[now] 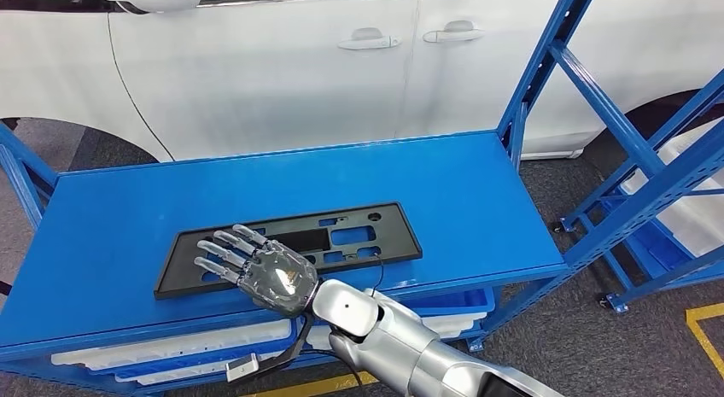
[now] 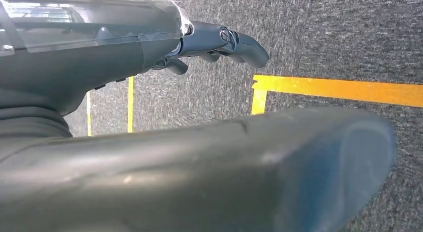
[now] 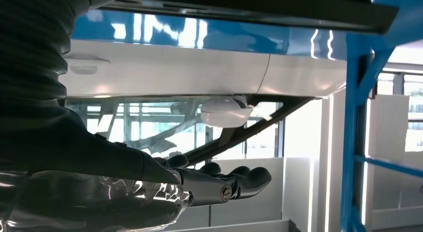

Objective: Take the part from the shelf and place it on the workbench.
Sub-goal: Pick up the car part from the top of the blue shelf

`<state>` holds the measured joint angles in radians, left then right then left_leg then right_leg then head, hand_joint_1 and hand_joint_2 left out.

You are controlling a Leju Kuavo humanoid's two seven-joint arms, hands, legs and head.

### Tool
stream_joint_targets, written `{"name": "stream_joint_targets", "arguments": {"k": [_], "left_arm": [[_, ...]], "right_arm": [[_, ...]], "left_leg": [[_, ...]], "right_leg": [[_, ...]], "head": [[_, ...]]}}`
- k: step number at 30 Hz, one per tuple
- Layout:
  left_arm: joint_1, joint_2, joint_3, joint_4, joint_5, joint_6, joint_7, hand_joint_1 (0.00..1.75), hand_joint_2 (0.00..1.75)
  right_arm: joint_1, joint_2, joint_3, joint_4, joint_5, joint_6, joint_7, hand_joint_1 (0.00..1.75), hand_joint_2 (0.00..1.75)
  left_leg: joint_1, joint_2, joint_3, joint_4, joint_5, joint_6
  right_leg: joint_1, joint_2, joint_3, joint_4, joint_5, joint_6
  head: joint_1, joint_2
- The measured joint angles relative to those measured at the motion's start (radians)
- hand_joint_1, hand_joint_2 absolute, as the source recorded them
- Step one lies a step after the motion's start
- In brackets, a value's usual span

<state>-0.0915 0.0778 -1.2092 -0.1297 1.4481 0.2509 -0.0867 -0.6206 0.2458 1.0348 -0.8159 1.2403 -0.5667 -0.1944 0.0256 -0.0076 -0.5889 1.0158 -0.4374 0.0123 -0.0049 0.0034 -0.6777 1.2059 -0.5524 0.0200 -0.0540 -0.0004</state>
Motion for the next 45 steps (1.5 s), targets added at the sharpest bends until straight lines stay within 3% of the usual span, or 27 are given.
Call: {"name": "stream_joint_targets", "arguments": {"k": [1,2,3,5,7,10,12,14,16,17,18,19,21,23,26,28,31,32,33,34,37,39,41,43,45], "left_arm": [[0.0,0.0,-0.002,0.0,0.0,-0.001,0.0,0.0,0.0],[0.001,0.0,-0.004,0.0,0.0,-0.001,-0.001,0.0,0.0],[0.001,0.0,-0.005,0.0,0.0,-0.002,-0.001,0.0,0.0],[0.0,0.0,-0.01,0.0,0.0,-0.003,-0.002,0.0,0.0],[0.0,-0.001,-0.014,0.0,0.0,-0.005,-0.003,0.0,0.0],[-0.001,-0.001,-0.019,0.0,0.0,-0.007,-0.003,0.0,0.0],[-0.001,-0.001,-0.022,0.0,0.0,-0.007,-0.003,0.0,0.0],[-0.001,0.001,-0.026,0.0,0.0,-0.007,-0.003,0.0,0.0],[-0.001,0.003,-0.029,0.0,0.0,-0.007,-0.003,0.0,0.0],[0.0,0.004,-0.031,0.0,0.0,-0.007,-0.003,0.0,0.0],[0.0,0.005,-0.032,0.0,0.0,-0.007,-0.003,0.0,0.0],[0.0,0.005,-0.033,0.0,0.0,-0.007,-0.003,0.0,0.0],[-0.002,0.008,-0.036,0.0,0.0,-0.007,-0.003,0.0,0.0],[-0.005,0.01,-0.04,0.0,0.0,-0.007,-0.003,0.0,0.0],[-0.003,0.01,-0.048,0.0,0.0,-0.007,-0.004,0.0,0.0],[-0.003,0.011,-0.054,0.0,0.0,-0.007,-0.004,0.0,0.0],[-0.005,0.012,-0.057,0.0,0.0,-0.008,-0.004,0.0,0.0],[-0.004,0.013,-0.058,0.0,0.0,-0.008,-0.004,0.0,0.0],[-0.004,0.014,-0.06,0.0,0.0,-0.009,-0.005,0.0,0.0],[-0.004,0.014,-0.062,0.0,0.0,-0.01,-0.005,0.0,0.0],[-0.006,0.013,-0.071,0.0,0.0,-0.014,-0.007,0.0,0.0],[-0.007,0.012,-0.076,0.0,0.0,-0.016,-0.008,0.0,0.0],[-0.008,0.012,-0.079,0.0,0.0,-0.016,-0.009,0.0,0.0],[-0.009,0.012,-0.08,0.0,0.0,-0.016,-0.009,0.0,0.0],[-0.009,0.013,-0.081,0.0,0.0,-0.016,-0.009,0.0,0.0]], "right_arm": [[0.0,0.001,0.002,0.018,0.005,-0.006,0.001,0.0,1.75],[0.0,0.002,0.005,0.038,0.012,-0.013,0.005,0.0,1.75],[-0.001,0.004,0.008,0.058,0.02,-0.021,0.013,0.0,1.75],[-0.007,0.012,0.012,0.093,0.037,-0.035,0.03,0.0,1.75],[-0.016,0.021,0.016,0.12,0.045,-0.044,0.038,0.0,1.75],[-0.023,0.029,0.017,0.145,0.049,-0.047,0.04,0.0,1.75],[-0.026,0.035,0.017,0.158,0.054,-0.048,0.048,0.0,1.75],[-0.034,0.045,0.017,0.178,0.064,-0.05,0.064,0.0,1.75],[-0.041,0.054,0.017,0.205,0.076,-0.055,0.081,0.0,1.75],[-0.042,0.057,0.017,0.219,0.081,-0.059,0.088,0.0,1.75],[-0.043,0.061,0.017,0.233,0.084,-0.062,0.093,0.0,1.75],[-0.045,0.065,0.017,0.245,0.086,-0.065,0.097,0.0,1.75],[-0.055,0.076,0.017,0.267,0.088,-0.072,0.106,0.0,1.75],[-0.067,0.086,0.017,0.288,0.093,-0.079,0.123,0.0,1.75],[-0.083,0.094,0.017,0.321,0.117,-0.081,0.166,0.0,1.75],[-0.095,0.098,0.017,0.341,0.134,-0.08,0.189,0.0,1.75],[-0.108,0.1,0.017,0.366,0.153,-0.069,0.211,0.0,1.75],[-0.109,0.1,0.017,0.375,0.162,-0.059,0.222,0.0,1.75],[-0.109,0.1,0.017,0.383,0.172,-0.046,0.235,0.0,1.75],[-0.112,0.101,0.017,0.391,0.183,-0.032,0.25,0.0,1.75],[-0.127,0.103,0.017,0.409,0.208,0.008,0.291,0.0,1.75],[-0.139,0.104,0.017,0.425,0.218,0.035,0.313,0.0,1.75],[-0.15,0.105,0.016,0.439,0.222,0.061,0.326,0.66,1.75],[-0.159,0.106,0.016,0.45,0.226,0.087,0.333,1.48,1.75],[-0.163,0.107,0.015,0.461,0.229,0.113,0.336,1.68,1.75]], "left_leg": [[-0.001,0.0,-0.001,0.0,0.0,0.001],[-0.001,0.0,-0.001,0.0,0.0,0.001],[-0.002,0.0,0.0,0.0,-0.001,0.001],[-0.003,-0.001,0.003,0.0,-0.001,0.0],[-0.005,-0.001,0.003,0.0,-0.002,-0.006],[-0.004,0.0,0.004,-0.006,0.0,-0.024],[-0.003,0.001,0.003,0.001,-0.008,-0.034],[-0.002,0.002,-0.029,0.076,-0.054,-0.042],[-0.002,0.002,-0.094,0.211,-0.116,-0.049],[-0.002,0.002,-0.118,0.26,-0.129,-0.051],[-0.002,0.002,-0.125,0.273,-0.123,-0.053],[-0.002,0.002,-0.111,0.243,-0.098,-0.054],[-0.001,0.003,-0.044,0.11,-0.034,-0.053],[-0.004,0.002,0.001,0.018,-0.007,-0.041],[-0.006,0.0,0.004,0.003,-0.006,-0.018],[-0.004,0.001,0.005,-0.001,-0.001,-0.007],[-0.004,0.002,0.003,-0.002,0.001,0.002],[-0.005,0.002,0.003,-0.002,0.0,0.003],[-0.005,0.002,0.003,-0.002,0.0,0.003],[-0.006,0.001,0.004,-0.002,0.0,0.003],[-0.01,0.0,0.009,-0.003,-0.002,-0.001],[-0.01,0.0,0.01,-0.004,-0.003,-0.009],[-0.01,0.001,0.013,-0.01,-0.002,-0.021],[-0.01,0.002,0.011,0.006,-0.017,-0.029],[-0.008,0.002,-0.029,0.098,-0.071,-0.035]], "right_leg": [[-0.001,0.0,-0.03,0.06,-0.021,0.002],[-0.002,0.0,-0.046,0.091,-0.024,0.002],[-0.002,0.0,-0.044,0.083,-0.008,0.0],[0.001,0.0,0.013,-0.036,0.06,-0.012],[0.008,-0.002,0.071,-0.158,0.104,-0.026],[0.016,-0.002,0.084,-0.196,0.111,-0.035],[0.011,-0.003,0.093,-0.212,0.119,-0.044],[0.005,-0.004,0.101,-0.226,0.126,-0.052],[0.007,-0.005,0.102,-0.226,0.125,-0.057],[0.008,-0.005,0.101,-0.225,0.124,-0.057],[0.008,-0.004,0.101,-0.223,0.123,-0.058],[0.008,-0.004,0.101,-0.22,0.121,-0.056],[0.008,-0.002,0.1,-0.209,0.114,-0.05],[0.012,0.0,0.095,-0.196,0.107,-0.041],[0.014,0.001,0.091,-0.191,0.105,-0.028],[0.011,0.0,0.077,-0.161,0.083,-0.017],[0.005,0.0,-0.009,0.019,-0.006,-0.002],[0.003,0.0,-0.038,0.076,-0.023,0.0],[0.002,0.0,-0.051,0.099,-0.021,-0.001],[0.002,0.0,-0.044,0.08,0.0,-0.004],[0.01,-0.001,0.05,-0.119,0.098,-0.026],[0.016,-0.003,0.083,-0.191,0.115,-0.038],[0.017,-0.003,0.087,-0.201,0.116,-0.043],[0.012,-0.004,0.099,-0.221,0.125,-0.049],[0.008,-0.006,0.107,-0.235,0.132,-0.054]], "head": [[0.0,0.0],[0.0,0.0],[0.0,0.0],[0.0,0.0],[0.0,0.0],[0.0,0.0],[0.0,0.0],[0.0,0.0],[0.0,0.0],[0.0,0.0],[0.0,0.0],[0.0,0.0],[0.0,0.0],[0.0,0.0],[0.0,0.0],[0.0,0.0],[0.0,0.0],[0.0,0.0],[0.0,0.0],[0.0,0.0],[0.0,0.0],[0.0,0.0],[0.0,0.0],[0.0,0.0],[0.0,0.0]]}}
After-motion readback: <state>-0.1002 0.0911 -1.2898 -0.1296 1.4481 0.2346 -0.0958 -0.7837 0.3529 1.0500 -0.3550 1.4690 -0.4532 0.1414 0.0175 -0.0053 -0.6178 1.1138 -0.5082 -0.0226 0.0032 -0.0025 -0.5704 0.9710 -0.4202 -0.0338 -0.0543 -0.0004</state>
